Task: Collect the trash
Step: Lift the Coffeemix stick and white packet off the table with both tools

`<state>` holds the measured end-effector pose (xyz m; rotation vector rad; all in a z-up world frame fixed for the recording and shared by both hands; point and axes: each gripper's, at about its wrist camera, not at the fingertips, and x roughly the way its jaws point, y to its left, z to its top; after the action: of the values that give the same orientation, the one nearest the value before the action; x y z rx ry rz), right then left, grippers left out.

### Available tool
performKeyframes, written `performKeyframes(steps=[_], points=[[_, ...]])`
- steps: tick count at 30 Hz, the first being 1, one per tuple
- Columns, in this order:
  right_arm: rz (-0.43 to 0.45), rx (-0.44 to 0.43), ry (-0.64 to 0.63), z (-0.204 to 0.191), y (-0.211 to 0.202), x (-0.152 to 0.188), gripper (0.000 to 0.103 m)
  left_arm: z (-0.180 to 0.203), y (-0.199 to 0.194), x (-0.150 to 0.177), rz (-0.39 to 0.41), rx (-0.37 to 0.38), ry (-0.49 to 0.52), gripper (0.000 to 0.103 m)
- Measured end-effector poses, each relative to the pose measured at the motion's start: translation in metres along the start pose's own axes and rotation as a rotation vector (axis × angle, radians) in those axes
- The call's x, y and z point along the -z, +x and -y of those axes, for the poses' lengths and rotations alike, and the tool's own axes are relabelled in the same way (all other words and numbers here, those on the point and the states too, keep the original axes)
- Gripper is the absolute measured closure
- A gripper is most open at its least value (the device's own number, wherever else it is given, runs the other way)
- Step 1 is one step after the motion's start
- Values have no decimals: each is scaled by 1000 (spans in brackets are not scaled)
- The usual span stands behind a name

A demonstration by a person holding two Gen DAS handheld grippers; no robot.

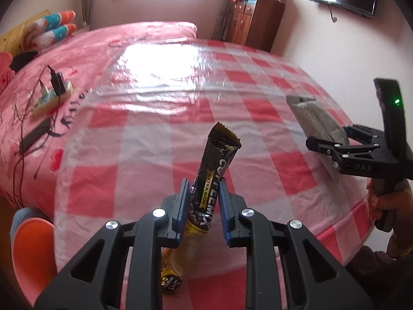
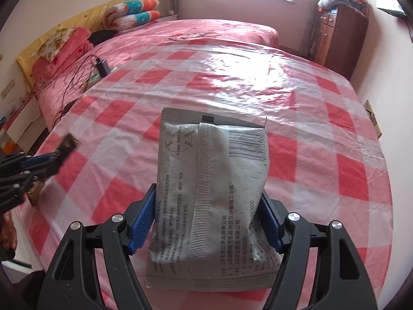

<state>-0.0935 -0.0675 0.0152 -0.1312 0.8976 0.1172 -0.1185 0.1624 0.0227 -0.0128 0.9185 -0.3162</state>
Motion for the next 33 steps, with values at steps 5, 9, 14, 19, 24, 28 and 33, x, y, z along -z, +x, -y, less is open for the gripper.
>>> performKeyframes(steps=[5, 9, 14, 19, 24, 28, 33], points=[[-12, 13, -33, -10, 2, 4, 23, 2, 6, 5, -14, -8, 18, 39], [-7, 20, -12, -7, 1, 1, 13, 6, 8, 7, -24, -24, 74, 38], [-32, -2, 33, -5, 9, -7, 12, 18, 11, 6, -19, -74, 138, 50], [-37, 30, -13, -13, 16, -6, 12, 23, 12, 4, -2, -87, 127, 78], [-18, 30, 2, -9, 14, -3, 27, 20, 12, 3, 9, -87, 84, 80], [-5, -9, 42, -1, 8, -3, 30, 11, 10, 1, 11, -66, 34, 81], [30, -18, 38, -4, -5, -8, 30, -1, -1, -3, 42, -84, -3, 81]])
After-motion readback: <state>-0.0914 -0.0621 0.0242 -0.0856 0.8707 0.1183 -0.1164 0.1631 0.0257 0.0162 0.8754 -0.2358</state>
